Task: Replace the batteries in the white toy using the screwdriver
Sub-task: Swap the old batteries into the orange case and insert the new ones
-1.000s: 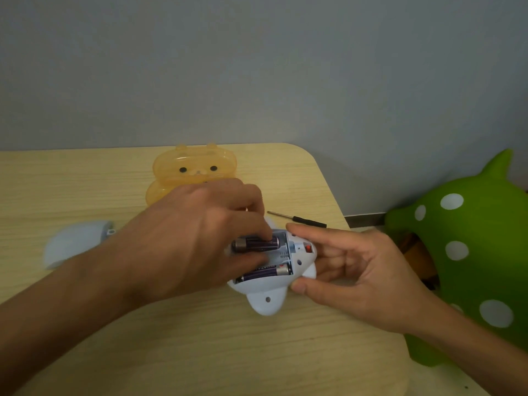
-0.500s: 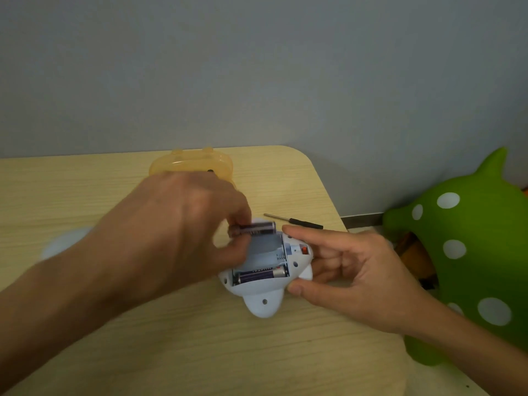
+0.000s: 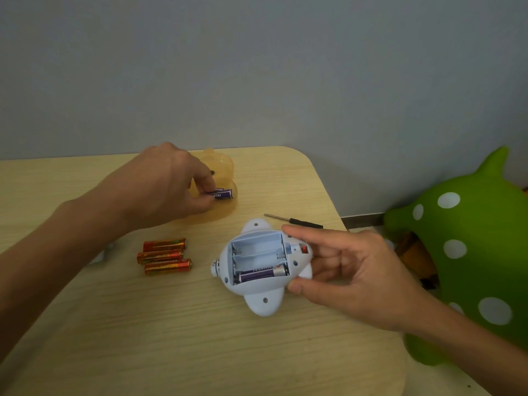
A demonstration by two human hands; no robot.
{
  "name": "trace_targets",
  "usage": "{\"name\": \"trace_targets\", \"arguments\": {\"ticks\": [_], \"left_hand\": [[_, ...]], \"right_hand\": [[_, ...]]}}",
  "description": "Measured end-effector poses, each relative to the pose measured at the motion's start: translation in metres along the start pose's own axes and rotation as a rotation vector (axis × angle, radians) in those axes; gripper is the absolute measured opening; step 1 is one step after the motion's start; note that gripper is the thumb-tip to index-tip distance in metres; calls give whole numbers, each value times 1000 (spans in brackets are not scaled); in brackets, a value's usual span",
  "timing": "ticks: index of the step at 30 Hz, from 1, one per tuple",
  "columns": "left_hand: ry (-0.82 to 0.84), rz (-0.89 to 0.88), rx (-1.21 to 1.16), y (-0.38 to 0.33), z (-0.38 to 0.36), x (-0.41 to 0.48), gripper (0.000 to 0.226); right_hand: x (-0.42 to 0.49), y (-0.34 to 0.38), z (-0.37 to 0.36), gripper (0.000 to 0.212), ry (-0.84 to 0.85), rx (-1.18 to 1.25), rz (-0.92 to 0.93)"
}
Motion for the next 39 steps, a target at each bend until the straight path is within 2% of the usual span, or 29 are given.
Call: {"name": "trace_targets", "arguments": {"ticks": [4,6,9,13,26,28,33,37,39], "left_hand": [[-53,-55,-17,-14,15,-6,40],[-102,-149,-194,-43,30,-17,31],[-16,-331,-403,-91,35,-40,18],[49,-398,-402,-103,18,-55,28],[-14,-493,-436,-108,4,-53,28],[-12,-457,-509,-103,7,-51,27],[39,-294,-666,-82,10,-51,11],[-48,-59,-862,-64,24,-37,29],[-131,6,-764,-45,33,-25,30]], "right_hand": [[0,0,-1,67,1,1,-8],[0,0,0,67,-1,-8,-3],[0,0,1,66,8,-22,0],[0,2,1,66,3,-48,22],[1,-2,1,65,18,-30,5],[1,-2,1,65,20,-20,-3],[1,0,1,64,-1,11,-1],[1,0,1,66,-1,2,0],[1,1,2,66,-8,-1,4]]}}
Point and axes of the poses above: each hand's wrist, its own x-axis towards the middle knuckle, its own z-axis out of the back of the hand, y = z × x, the point moved 5 cm from there along x, towards the middle knuckle, and after that the axes turned 13 degrees about -y, right-handed, at the moved point
